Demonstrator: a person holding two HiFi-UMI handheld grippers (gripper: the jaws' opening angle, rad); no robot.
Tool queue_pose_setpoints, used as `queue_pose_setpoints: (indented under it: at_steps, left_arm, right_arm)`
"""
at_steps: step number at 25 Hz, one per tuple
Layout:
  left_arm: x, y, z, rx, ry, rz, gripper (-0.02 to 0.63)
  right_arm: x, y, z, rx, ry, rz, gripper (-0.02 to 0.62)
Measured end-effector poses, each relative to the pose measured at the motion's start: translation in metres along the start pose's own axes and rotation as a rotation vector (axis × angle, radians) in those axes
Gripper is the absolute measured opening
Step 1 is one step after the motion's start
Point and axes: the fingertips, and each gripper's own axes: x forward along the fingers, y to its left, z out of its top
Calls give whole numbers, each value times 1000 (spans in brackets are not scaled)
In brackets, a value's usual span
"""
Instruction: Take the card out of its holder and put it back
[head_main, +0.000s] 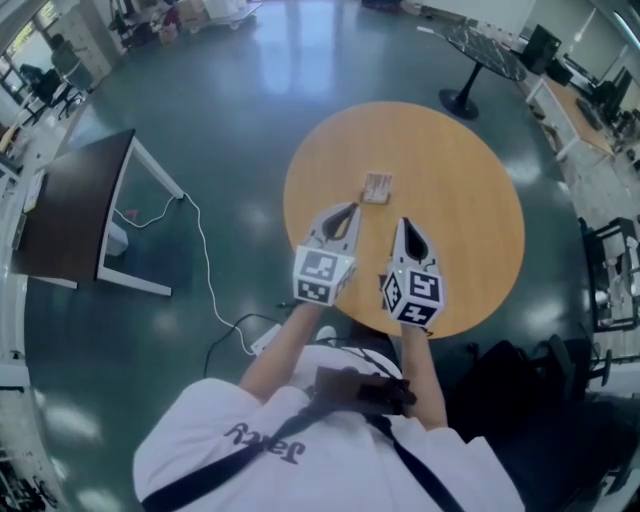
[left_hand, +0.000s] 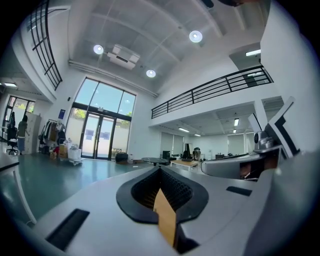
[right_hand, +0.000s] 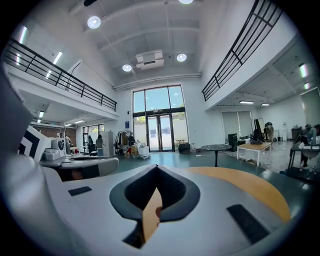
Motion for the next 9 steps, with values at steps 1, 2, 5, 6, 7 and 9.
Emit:
queue_pose_setpoints:
  at_steps: [1, 2, 5, 6, 7, 9]
  left_arm:
    - [0, -2, -1, -1, 0, -4, 12]
    - [0, -3, -1, -2, 0, -8, 12]
    - [0, -5, 0, -9, -9, -18, 12]
    - [-1, -4, 1, -11, -12, -20, 12]
    - [-1, -3, 2, -13, -14, -20, 12]
    - [-2, 0, 3, -17, -18, -22, 12]
  right_arm:
    - [-1, 0, 0, -3, 1, 1, 18]
    - [-1, 1, 0, -6, 2, 3, 18]
    - [-2, 5, -1, -10, 5, 13, 18]
    - [-3, 6, -2, -9, 5, 15, 18]
    - [-3, 7, -2, -9, 6, 15, 18]
    - [-3, 9, -2, -9, 8, 14, 18]
